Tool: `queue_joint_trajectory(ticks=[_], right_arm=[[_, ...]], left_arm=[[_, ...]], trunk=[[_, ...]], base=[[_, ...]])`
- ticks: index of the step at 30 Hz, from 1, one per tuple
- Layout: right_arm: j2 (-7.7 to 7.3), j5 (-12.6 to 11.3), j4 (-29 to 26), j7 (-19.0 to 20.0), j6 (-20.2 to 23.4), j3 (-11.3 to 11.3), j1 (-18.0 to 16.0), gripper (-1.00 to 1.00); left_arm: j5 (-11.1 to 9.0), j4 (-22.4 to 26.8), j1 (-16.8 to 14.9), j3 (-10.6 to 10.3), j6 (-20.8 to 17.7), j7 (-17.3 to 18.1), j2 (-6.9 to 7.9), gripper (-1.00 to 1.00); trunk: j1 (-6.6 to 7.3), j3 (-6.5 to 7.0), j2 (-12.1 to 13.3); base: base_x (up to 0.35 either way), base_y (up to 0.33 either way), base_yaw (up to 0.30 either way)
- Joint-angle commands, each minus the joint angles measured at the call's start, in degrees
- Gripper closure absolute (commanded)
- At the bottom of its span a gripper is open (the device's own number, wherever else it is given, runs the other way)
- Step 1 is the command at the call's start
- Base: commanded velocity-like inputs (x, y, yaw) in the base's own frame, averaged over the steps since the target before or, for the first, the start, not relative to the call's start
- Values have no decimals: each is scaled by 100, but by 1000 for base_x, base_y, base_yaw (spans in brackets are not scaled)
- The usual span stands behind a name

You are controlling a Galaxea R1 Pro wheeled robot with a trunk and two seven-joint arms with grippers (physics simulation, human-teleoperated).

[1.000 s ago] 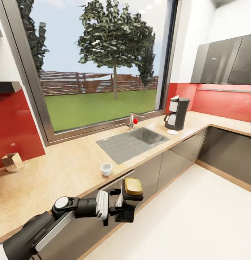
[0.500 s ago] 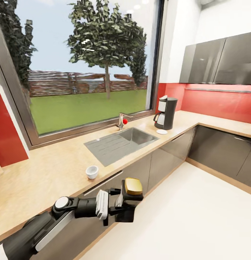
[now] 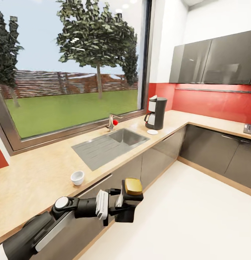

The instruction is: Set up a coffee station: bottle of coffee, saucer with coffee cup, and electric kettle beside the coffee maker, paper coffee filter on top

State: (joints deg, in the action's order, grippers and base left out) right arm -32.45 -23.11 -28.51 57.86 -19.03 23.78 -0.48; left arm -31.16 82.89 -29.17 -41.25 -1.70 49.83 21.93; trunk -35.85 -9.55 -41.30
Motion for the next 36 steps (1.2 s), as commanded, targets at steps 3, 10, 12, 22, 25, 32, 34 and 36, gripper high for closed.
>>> queue_joint_trajectory(ticks=[3, 10, 12, 22, 25, 32, 34, 36], right_arm=[[-7, -36, 15, 9, -23, 38, -5, -100], [-7, -35, 20, 21, -22, 36, -5, -100], [-7, -35, 20, 22, -21, 37, -5, -100], [-7, -35, 20, 23, -16, 34, -5, -100], [-7, -35, 20, 20, -17, 35, -5, -100], [-7, -35, 20, 15, -13, 34, -5, -100], [-7, -35, 20, 15, -13, 34, -5, -100], [-7, -35, 20, 15, -13, 34, -5, -100]], left_arm=[[-39, -1, -10, -15, -6, 9, 5, 100], [-39, -4, -10, -9, -6, 9, 5, 100], [-39, -3, -10, -10, -6, 9, 5, 100], [-39, -4, -10, -12, -6, 9, 5, 100], [-39, -3, -10, -14, -6, 9, 5, 100], [-39, -2, -10, -14, -6, 9, 5, 100], [-39, -1, -10, -14, -6, 9, 5, 100], [-39, -1, -10, -13, -6, 9, 5, 100]], trunk=[[-4, -8, -7], [-4, -8, -7], [-4, -8, -7], [-4, -8, -7], [-4, -8, -7], [-4, -8, -7], [-4, -8, -7], [-4, -8, -7]], base=[[223, -201, -5], [177, -151, -120], [55, -43, -242], [12, -9, -269], [48, -22, -244], [211, -156, -64], [256, -199, -9], [260, -202, -5]])
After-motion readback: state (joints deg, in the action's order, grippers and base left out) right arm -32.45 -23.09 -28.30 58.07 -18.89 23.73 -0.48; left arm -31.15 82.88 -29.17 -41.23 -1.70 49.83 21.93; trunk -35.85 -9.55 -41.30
